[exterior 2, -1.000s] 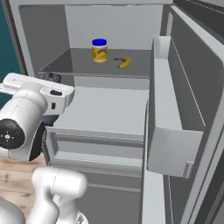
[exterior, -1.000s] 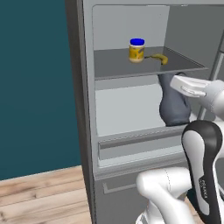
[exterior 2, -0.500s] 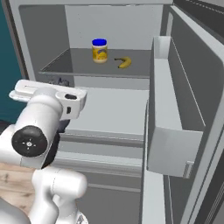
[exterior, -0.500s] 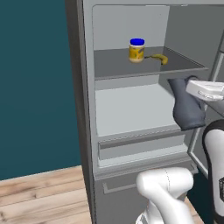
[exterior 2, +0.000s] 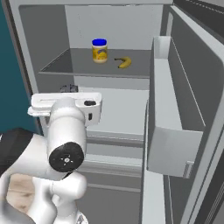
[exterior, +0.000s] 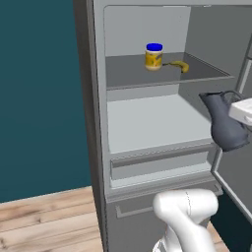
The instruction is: Move the mayonnaise and banana from the second highest shelf to the top shelf to make space. Then, place the pitcher from the counter on the cleared second highest shelf.
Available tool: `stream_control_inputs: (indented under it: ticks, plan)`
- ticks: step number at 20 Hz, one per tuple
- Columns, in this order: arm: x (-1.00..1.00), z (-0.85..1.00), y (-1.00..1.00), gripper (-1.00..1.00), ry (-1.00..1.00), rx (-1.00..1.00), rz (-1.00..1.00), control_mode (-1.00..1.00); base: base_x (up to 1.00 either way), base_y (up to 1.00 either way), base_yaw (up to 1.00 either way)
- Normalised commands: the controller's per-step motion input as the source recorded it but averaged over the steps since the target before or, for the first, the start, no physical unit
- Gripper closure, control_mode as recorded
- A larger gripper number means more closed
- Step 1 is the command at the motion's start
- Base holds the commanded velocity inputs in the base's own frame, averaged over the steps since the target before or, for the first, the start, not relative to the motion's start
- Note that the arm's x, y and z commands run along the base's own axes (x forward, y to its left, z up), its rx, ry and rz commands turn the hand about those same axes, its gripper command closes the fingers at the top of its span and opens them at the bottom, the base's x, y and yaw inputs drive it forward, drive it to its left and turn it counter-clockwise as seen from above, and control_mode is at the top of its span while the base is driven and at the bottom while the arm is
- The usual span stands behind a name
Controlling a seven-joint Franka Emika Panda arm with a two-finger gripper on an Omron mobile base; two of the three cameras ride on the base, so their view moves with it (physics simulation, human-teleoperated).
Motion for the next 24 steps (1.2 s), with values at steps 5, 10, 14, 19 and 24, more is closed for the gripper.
stream_control_inputs:
  ticks: [5,10,14,19,24]
  plan:
    - [0.15,-1.0,0.24,1.0,-0.42,-0.04,-0.04,-1.0,0.0,0.0,0.0]
    - [0.01,-0.67,0.57,1.0,-0.31,0.0,-0.1,-1.0,0.0,0.0,0.0]
    - [0.01,-0.07,0.96,1.0,-0.1,-0.06,-0.11,-1.0,0.0,0.0,0.0]
    - [0.08,-0.02,0.92,1.0,-0.01,-0.12,-0.1,-1.0,0.0,0.0,0.0]
    - [0.12,-0.63,0.44,1.0,0.0,-0.09,-0.06,-1.0,0.0,0.0,0.0]
